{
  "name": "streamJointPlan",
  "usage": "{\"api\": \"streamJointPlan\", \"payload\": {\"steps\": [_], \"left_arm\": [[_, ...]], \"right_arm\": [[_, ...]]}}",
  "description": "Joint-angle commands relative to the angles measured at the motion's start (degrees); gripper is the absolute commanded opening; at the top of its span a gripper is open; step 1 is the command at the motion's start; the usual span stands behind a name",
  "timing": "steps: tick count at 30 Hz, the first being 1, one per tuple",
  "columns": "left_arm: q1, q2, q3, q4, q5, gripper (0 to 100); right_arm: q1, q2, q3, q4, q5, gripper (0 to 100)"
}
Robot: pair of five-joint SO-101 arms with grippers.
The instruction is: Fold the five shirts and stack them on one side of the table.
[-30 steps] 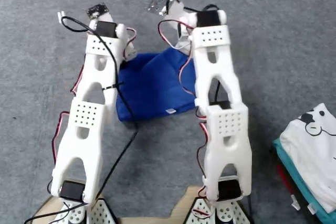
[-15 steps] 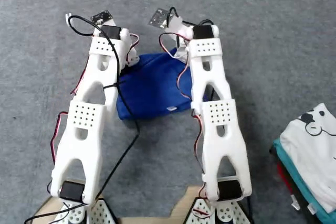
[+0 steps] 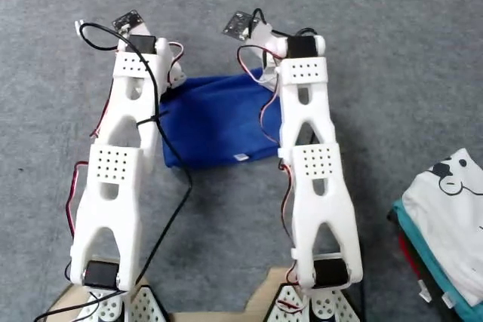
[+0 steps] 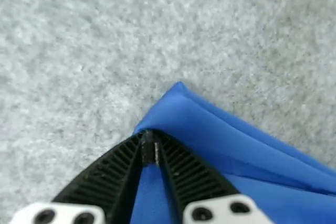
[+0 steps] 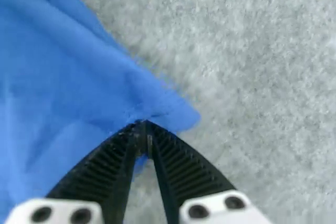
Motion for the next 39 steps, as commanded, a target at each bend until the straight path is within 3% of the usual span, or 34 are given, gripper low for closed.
{"api": "streamJointPlan", "payload": {"steps": [1, 6, 13, 20, 24, 28, 39], "left_arm": [[-2.20, -1.54, -1.58, -1.14, -0.35, 2], [-1.58, -1.80, -1.58, -0.97, -0.35, 2], [-1.49, -3.30, -5.36, 1.32, -0.26, 2], [-1.14, -3.56, -12.57, 5.27, -0.35, 3], [-1.23, -3.56, -12.66, 5.01, -0.35, 10], [-1.23, -3.21, -12.31, 4.22, -0.35, 16], [-1.32, 7.34, -15.03, -2.73, -0.18, 16]], "right_arm": [[1.01, -0.75, -2.77, 3.16, 0.09, 0.5], [-0.04, -8.31, -2.77, 6.77, -0.79, 0.5], [-1.71, -23.52, 1.19, 8.26, -9.41, 0.5], [-3.82, -40.75, 31.60, 8.09, -14.15, 0.5], [-3.82, -47.25, 46.29, 7.74, -16.79, 0.5], [-3.91, -48.31, 56.84, 2.37, -17.05, 0.5], [-2.86, -48.48, 81.27, -11.08, -17.14, 0.5]]}}
